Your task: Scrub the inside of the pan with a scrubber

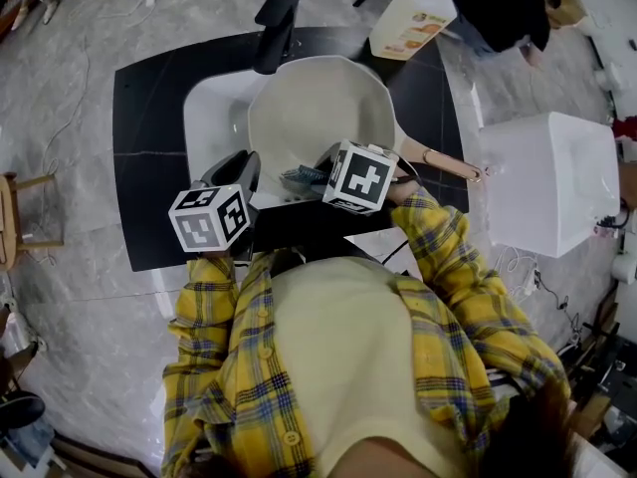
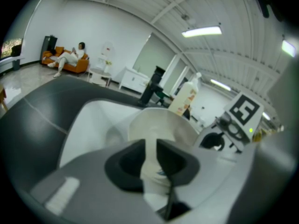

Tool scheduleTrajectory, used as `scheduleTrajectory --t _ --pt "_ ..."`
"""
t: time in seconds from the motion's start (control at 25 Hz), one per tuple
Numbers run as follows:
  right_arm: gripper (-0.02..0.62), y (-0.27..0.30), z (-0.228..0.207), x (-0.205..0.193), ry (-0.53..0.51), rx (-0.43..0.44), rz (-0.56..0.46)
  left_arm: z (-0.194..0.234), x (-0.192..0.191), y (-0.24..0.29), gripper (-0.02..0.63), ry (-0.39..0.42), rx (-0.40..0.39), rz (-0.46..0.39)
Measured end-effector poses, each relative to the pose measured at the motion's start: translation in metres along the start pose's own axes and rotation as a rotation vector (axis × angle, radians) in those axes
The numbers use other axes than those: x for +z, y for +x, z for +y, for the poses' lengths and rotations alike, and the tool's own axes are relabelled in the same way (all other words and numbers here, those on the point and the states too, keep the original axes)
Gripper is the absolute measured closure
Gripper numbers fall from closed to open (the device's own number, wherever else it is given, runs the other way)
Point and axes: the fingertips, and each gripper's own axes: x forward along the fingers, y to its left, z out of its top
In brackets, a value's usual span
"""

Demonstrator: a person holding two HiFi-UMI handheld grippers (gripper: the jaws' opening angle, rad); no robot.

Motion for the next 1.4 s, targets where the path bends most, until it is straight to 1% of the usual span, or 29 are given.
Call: scheduleTrajectory --t 0.08,0.24,0.44,0.56,0.68,0.84,1.04,1.24,1.4 --pt "0.512 -0.008 -0.006 0.005 0.025 -0.031 -0.052 0.002 0.003 -0.002 0.532 -0.006 0.006 -0.015" --pt "0.512 -0.020 -0.015 0.011 0.055 -0.097 -0.131 0.008 0.008 -0.005 0.537 -0.052 0.006 -0.046" --pt "0.512 -0.034 -0.022 0.016 0.109 -0.155 -0.231 0.003 0.010 -0.008 0.537 -0.038 -0.010 -0.040" --pt "0.512 -0.043 -0.026 0.018 0.139 -0.191 -0.290 -0.002 0.014 -0.012 0.541 -0.054 -0.019 -0.047" --pt "0.512 -0.053 -0.031 0.022 0.177 -0.230 -0.354 -0.008 0.018 -0.018 0.551 -0.091 -0.047 -0.069" --pt "0.512 -0.064 -0.035 0.024 0.235 -0.259 -0.429 -0.015 0.024 -0.020 0.552 -0.134 -0.088 -0.084" --pt "0.514 -0.075 -0.040 0.023 0.298 -0.295 -0.500 -0.022 0.029 -0.026 0.558 -0.121 -0.094 -0.106" --pt "0.514 -0.087 -0.042 0.025 0.365 -0.307 -0.586 -0.025 0.033 -0.032 0.566 -0.091 -0.077 -0.133" --pt "0.514 -0.093 -0.042 0.024 0.407 -0.318 -0.634 -0.026 0.031 -0.035 0.577 -0.082 -0.062 -0.144"
